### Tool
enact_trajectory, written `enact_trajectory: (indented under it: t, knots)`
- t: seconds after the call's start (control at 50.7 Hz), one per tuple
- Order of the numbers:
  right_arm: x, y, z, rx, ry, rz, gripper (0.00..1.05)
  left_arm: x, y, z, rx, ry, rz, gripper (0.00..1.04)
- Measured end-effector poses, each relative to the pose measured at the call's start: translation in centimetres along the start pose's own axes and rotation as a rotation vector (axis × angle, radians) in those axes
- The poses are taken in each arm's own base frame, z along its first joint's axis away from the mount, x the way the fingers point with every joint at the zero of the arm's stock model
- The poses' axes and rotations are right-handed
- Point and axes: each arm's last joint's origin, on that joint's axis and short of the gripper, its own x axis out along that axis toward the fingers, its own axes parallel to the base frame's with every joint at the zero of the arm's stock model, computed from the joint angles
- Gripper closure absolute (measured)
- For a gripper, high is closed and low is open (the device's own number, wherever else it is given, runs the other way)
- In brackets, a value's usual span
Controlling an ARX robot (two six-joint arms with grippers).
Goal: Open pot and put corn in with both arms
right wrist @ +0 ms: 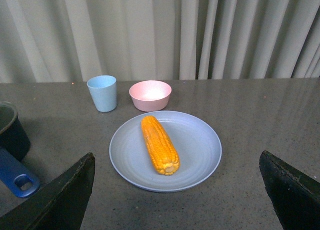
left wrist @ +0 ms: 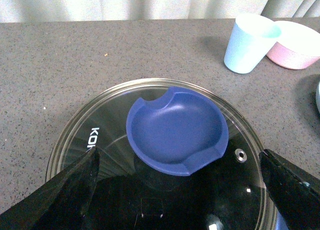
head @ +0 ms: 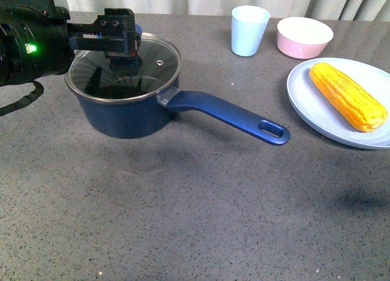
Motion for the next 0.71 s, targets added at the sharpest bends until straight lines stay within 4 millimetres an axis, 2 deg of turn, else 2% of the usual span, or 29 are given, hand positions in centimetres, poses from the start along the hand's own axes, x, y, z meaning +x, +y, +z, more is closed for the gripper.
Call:
enact_trajectory:
  t: [0.296, 0.493, 0.71]
  knots:
    - [0.0, 0.0, 0.0, 0.0, 0.0, 0.0, 0.09, 1.3, -0.2, 0.6, 0.007, -0.009, 0.016, 0.09]
    - [0.0, 0.0, 0.0, 0.0, 0.0, 0.0, 0.09, 2.4, -0.7, 0.1, 0.014, 0.012, 0.012, 0.09]
    - [0.0, 0.0, 0.0, 0.0, 0.0, 0.0, 0.09, 3.5, -0.8, 0.8, 0.016, -0.003, 0.033, 0.09]
